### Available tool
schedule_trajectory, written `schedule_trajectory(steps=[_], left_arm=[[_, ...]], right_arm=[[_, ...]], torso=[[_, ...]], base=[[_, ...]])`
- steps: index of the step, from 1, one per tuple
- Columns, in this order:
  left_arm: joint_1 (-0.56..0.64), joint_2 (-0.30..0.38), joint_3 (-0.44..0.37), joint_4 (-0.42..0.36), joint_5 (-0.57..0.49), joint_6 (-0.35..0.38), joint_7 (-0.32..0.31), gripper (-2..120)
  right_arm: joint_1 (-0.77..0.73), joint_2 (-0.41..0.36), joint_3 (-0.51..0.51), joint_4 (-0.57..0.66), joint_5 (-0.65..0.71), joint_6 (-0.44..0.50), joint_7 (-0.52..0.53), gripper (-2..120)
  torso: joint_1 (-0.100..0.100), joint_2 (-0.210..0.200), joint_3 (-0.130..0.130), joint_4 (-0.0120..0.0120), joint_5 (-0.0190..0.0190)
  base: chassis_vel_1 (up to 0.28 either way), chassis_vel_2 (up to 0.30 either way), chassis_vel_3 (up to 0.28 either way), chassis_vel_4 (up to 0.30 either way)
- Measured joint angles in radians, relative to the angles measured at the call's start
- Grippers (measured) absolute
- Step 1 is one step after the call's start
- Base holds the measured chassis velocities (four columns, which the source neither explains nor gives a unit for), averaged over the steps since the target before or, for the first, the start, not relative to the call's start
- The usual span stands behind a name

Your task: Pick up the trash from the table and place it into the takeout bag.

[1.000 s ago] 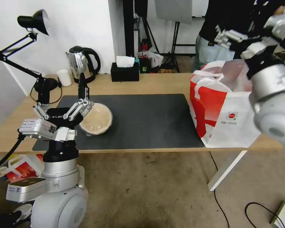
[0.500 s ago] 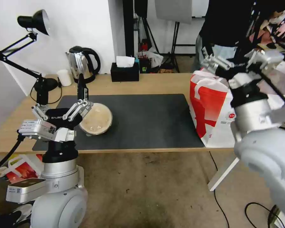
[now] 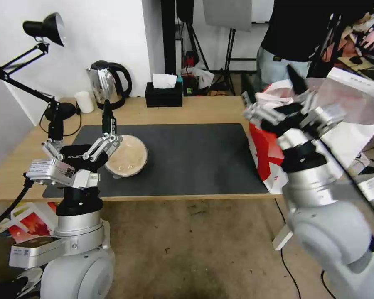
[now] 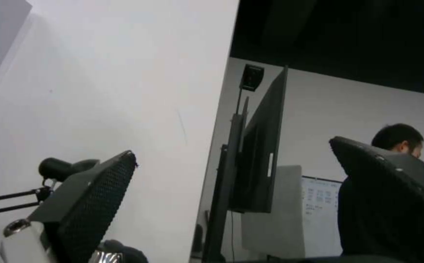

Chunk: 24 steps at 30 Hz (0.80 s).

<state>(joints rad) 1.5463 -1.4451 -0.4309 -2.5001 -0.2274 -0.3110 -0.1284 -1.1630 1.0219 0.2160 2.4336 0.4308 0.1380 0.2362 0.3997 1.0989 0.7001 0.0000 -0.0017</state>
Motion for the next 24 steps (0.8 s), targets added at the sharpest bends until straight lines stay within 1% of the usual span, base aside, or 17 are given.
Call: schedule_trajectory(steps=[2,3,7,11,14,17,20,24], left_arm=[[0.003,-0.003,0.001,0.0,0.004,0.0,0.0,100],[0.003,-0.003,0.001,0.0,0.004,0.0,0.0,100],[0.007,-0.007,0.001,0.0,0.009,-0.003,0.001,100],[0.008,-0.009,0.0,0.0,0.01,-0.003,0.001,100],[0.007,-0.013,0.0,0.0,0.01,-0.004,0.001,100],[0.006,-0.013,0.0,0.0,0.01,-0.004,0.001,100],[0.003,-0.013,-0.001,0.0,0.01,-0.004,0.001,100],[0.001,-0.012,-0.001,0.0,0.01,-0.004,0.001,100]], right_arm=[[-0.012,0.039,-0.031,-0.008,-0.042,0.004,-0.011,100],[-0.012,0.039,-0.031,-0.008,-0.042,0.004,-0.011,100],[-0.038,0.088,-0.064,-0.018,-0.108,0.012,-0.021,100],[-0.057,0.116,-0.075,-0.021,-0.145,0.016,-0.024,100],[-0.1,0.168,-0.09,-0.031,-0.208,0.028,-0.034,100],[-0.114,0.185,-0.095,-0.035,-0.228,0.034,-0.037,100],[-0.143,0.228,-0.101,-0.054,-0.285,0.059,-0.043,100],[-0.158,0.249,-0.102,-0.062,-0.318,0.075,-0.046,100]], torso=[[0.0,0.0,0.0,0.0,0.0001],[0.0,0.0,0.0,0.0,0.0001],[0.0,0.0,0.0,0.0,0.0001],[0.0,0.0,0.0,0.0,0.0001],[0.0,0.0,0.0,0.0,0.0001],[0.0,0.0,0.0,-0.0001,0.0001],[0.0,0.0,0.0,0.0,0.0001],[0.0,0.0,0.0,0.0,0.0002]], base=[[0.0,0.0,0.0,0.0],[0.0,0.0,0.0,0.0],[0.0,0.0,0.0,0.0],[0.0,0.0,0.0,0.0],[0.0,0.0,0.0,0.0],[0.0,0.0,0.0,0.0],[0.0,0.0,0.0,0.0],[0.0,0.0,0.0,0.0]])
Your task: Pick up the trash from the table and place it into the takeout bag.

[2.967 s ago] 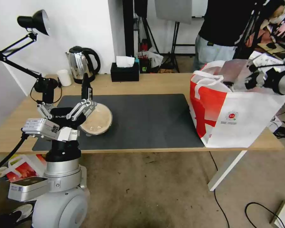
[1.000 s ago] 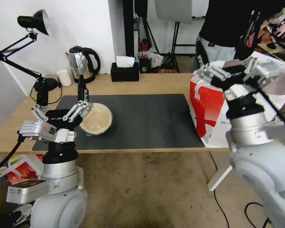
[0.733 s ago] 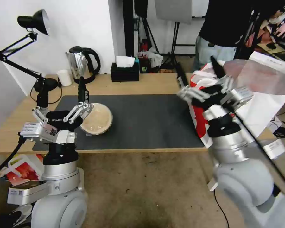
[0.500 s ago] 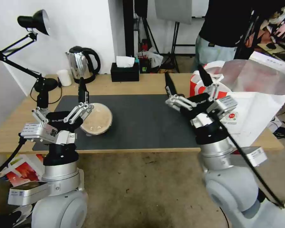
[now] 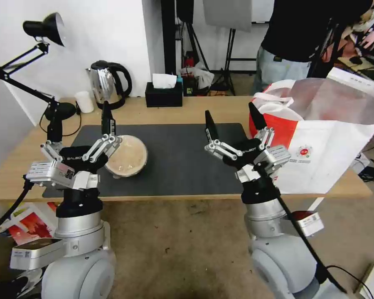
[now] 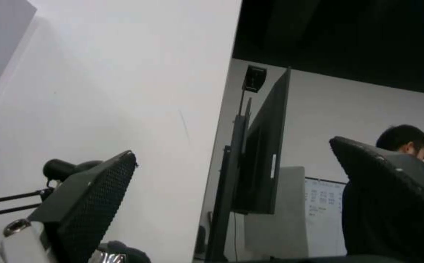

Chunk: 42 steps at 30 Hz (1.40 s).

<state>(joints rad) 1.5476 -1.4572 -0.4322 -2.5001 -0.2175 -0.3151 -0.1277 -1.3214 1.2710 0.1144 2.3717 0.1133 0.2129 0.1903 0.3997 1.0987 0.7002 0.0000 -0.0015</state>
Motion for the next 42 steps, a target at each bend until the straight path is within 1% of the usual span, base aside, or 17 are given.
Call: schedule_trajectory(steps=[2,6,20,22,24,25,26,29,30,34,35,39,40,42], left_arm=[[-0.002,0.0,0.0,0.0,-0.001,0.0,0.0,100],[-0.004,0.002,0.0,0.0,-0.003,0.0,0.0,100],[-0.01,0.013,-0.001,0.0,-0.011,0.009,-0.001,100],[-0.01,0.021,-0.003,0.0,-0.022,0.028,-0.012,100],[-0.007,0.036,-0.011,0.0,-0.042,0.088,-0.039,100],[-0.007,0.036,-0.011,0.0,-0.042,0.088,-0.039,100],[-0.005,0.041,-0.013,0.0,-0.062,0.112,-0.052,100],[-0.008,0.081,-0.027,0.0,-0.186,0.205,-0.118,100],[-0.008,0.081,-0.027,0.0,-0.186,0.205,-0.118,100],[-0.026,0.124,-0.046,0.0,-0.317,0.257,-0.181,100],[-0.026,0.124,-0.046,0.0,-0.317,0.257,-0.181,100],[-0.053,0.155,-0.064,0.0,-0.442,0.304,-0.235,100],[-0.053,0.155,-0.064,0.0,-0.442,0.304,-0.235,100],[-0.066,0.167,-0.072,0.0,-0.489,0.33,-0.26,100]], right_arm=[[-0.013,0.02,-0.001,-0.004,-0.032,0.011,-0.002,100],[-0.024,0.044,0.002,-0.006,-0.048,0.019,-0.002,100],[-0.037,0.073,0.011,-0.016,-0.085,0.043,-0.004,100],[-0.037,0.074,0.011,-0.016,-0.087,0.044,-0.004,100],[-0.037,0.074,0.011,-0.017,-0.087,0.045,-0.005,100],[-0.037,0.074,0.011,-0.017,-0.087,0.045,-0.005,100],[-0.037,0.074,0.011,-0.017,-0.087,0.045,-0.005,100],[-0.037,0.075,0.012,-0.021,-0.09,0.045,-0.005,100],[-0.037,0.075,0.012,-0.021,-0.09,0.045,-0.005,100],[-0.038,0.08,0.013,-0.026,-0.091,0.045,-0.005,100],[-0.038,0.08,0.013,-0.026,-0.091,0.045,-0.005,100],[-0.038,0.08,0.013,-0.03,-0.092,0.045,-0.006,100],[-0.038,0.08,0.013,-0.03,-0.092,0.045,-0.006,100],[-0.036,0.08,0.014,-0.032,-0.092,0.045,-0.006,100]], torso=[[0.0,0.0,0.0,0.0,-0.0001],[0.0,0.0,0.0,0.0,-0.0001],[0.0,0.0,0.0,0.0,0.0],[0.0,0.0,0.0,0.0,-0.0001],[0.0,0.0,0.0,0.0,-0.0001],[0.0,0.0,0.0,0.0,-0.0001],[0.0,0.0,0.0,0.0,-0.0001],[0.0,0.0,0.0,0.0,-0.0001],[0.0,0.0,0.0,0.0,-0.0001],[0.0,0.0,0.0,0.0,-0.0002],[0.0,0.0,0.0,0.0,-0.0002],[0.0,0.0,0.0,-0.0001,-0.0002],[0.0,0.0,0.0,-0.0001,-0.0002],[0.0,0.0,0.0,0.0,-0.0002]], base=[[0.0,0.0,0.0,0.0],[0.0,0.0,0.0,0.0],[0.0,0.0,0.0,0.0],[0.0,0.0,0.0,0.0],[0.0,0.0,0.0,0.0],[0.0,0.0,0.0,0.0],[0.0,0.0,0.0,0.0],[0.0,0.0,0.0,0.0],[0.0,0.0,0.0,0.0],[0.0,0.0,0.0,0.0],[0.0,0.0,0.0,0.0],[0.0,0.0,0.0,0.0],[0.0,0.0,0.0,0.0],[0.0,0.0,0.0,0.0]])
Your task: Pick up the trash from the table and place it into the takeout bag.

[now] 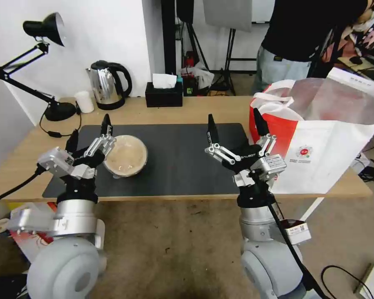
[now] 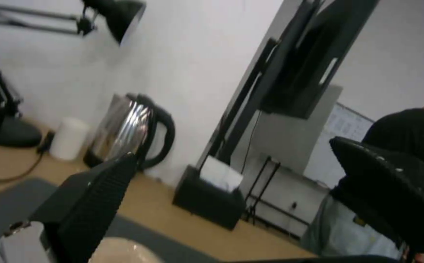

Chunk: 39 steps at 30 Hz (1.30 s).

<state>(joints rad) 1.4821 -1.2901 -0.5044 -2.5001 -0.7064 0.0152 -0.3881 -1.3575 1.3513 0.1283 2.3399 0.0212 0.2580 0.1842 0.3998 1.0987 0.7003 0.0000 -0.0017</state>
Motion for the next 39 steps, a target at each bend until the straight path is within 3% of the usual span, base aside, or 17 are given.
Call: schedule_trajectory(steps=[4,7,8,11,13,16,28,30,31,33,39], left_arm=[[-0.02,0.024,-0.019,0.0,-0.072,0.044,-0.038,100],[-0.062,0.072,-0.064,0.0,-0.214,0.091,-0.104,100],[-0.062,0.072,-0.064,0.0,-0.214,0.091,-0.104,100],[-0.111,0.129,-0.125,0.0,-0.399,0.156,-0.21,100],[-0.119,0.14,-0.135,0.0,-0.436,0.169,-0.234,100],[-0.149,0.193,-0.185,0.0,-0.592,0.256,-0.336,100],[-0.213,0.294,-0.277,0.0,-0.966,0.407,-0.507,100],[-0.236,0.332,-0.31,0.0,-1.087,0.452,-0.562,100],[-0.236,0.332,-0.31,0.0,-1.087,0.452,-0.562,100],[-0.266,0.368,-0.338,0.0,-1.217,0.5,-0.63,100],[-0.297,0.394,-0.339,0.0,-1.283,0.522,-0.678,100]], right_arm=[[0.004,-0.002,0.002,-0.003,0.0,0.0,0.0,100],[0.008,-0.007,0.008,-0.008,0.002,0.0,0.0,100],[0.008,-0.007,0.008,-0.008,0.002,0.0,0.0,100],[0.014,-0.014,0.015,-0.015,0.006,0.0,0.001,100],[0.015,-0.014,0.015,-0.015,0.006,0.0,0.001,100],[0.015,-0.016,0.018,-0.017,0.007,-0.002,0.001,100],[0.004,-0.015,0.019,-0.015,0.005,-0.002,0.002,100],[0.002,-0.015,0.02,-0.014,0.004,-0.002,0.002,100],[0.002,-0.015,0.02,-0.014,0.004,-0.002,0.002,100],[0.001,-0.015,0.021,-0.013,0.003,-0.002,0.002,100],[0.0,-0.014,0.021,-0.013,0.003,-0.002,0.002,100]], torso=[[0.0,0.0,0.0,-0.0001,0.0],[0.0,0.0,0.0,-0.0001,0.0001],[0.0,0.0,0.0,-0.0001,0.0001],[0.0,0.0,0.0,-0.0001,0.0001],[0.0,0.0,0.0,0.0,0.0001],[0.0,0.0,0.0,0.0,0.0002],[0.0,0.0,0.0,0.0,0.0001],[0.0,0.0,0.0,-0.0001,0.0002],[0.0,0.0,0.0,-0.0001,0.0002],[0.0,0.0,0.0,-0.0002,0.0003],[0.0,0.0,0.0,-0.0002,0.0002]], base=[[0.0,0.0,0.0,0.0],[0.0,0.0,0.0,0.0],[0.0,0.0,0.0,0.0],[0.0,0.0,0.0,0.0],[0.0,0.0,0.0,0.0],[0.0,0.0,0.0,0.0],[0.0,0.0,0.0,0.0],[0.0,0.0,0.0,0.0],[0.0,0.0,0.0,0.0],[0.0,0.0,0.0,0.0],[0.0,0.0,0.0,0.0]])
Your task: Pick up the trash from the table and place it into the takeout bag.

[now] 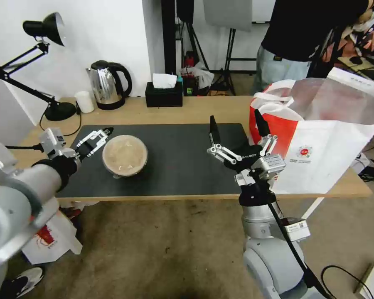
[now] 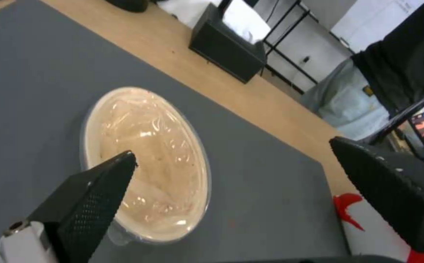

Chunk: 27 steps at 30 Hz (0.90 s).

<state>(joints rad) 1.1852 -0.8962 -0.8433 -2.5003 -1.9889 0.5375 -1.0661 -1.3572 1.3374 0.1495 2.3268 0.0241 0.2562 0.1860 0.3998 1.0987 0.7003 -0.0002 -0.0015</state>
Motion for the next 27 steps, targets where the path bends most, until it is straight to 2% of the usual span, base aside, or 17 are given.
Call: schedule_trajectory(steps=[8,18,27], left_arm=[[0.01,-0.025,0.015,0.0,0.009,0.014,-0.021,100],[0.018,-0.009,-0.01,0.0,0.039,0.003,-0.048,100],[0.019,-0.015,0.006,0.0,0.073,0.0,-0.077,100]], right_arm=[[-0.002,-0.002,0.002,-0.001,0.0,0.0,0.0,100],[0.009,-0.008,0.003,-0.009,0.003,0.0,0.001,100],[0.014,-0.011,0.002,-0.014,0.006,-0.001,0.002,100]], torso=[[0.0,0.0,0.0,0.0001,0.0],[0.0,0.0,0.0,0.0001,0.0001],[0.0,0.0,0.0,0.0002,0.0]], base=[[0.0,0.0,0.0,0.0],[0.0,0.0,0.0,0.0],[0.0,0.0,0.0,0.0]])
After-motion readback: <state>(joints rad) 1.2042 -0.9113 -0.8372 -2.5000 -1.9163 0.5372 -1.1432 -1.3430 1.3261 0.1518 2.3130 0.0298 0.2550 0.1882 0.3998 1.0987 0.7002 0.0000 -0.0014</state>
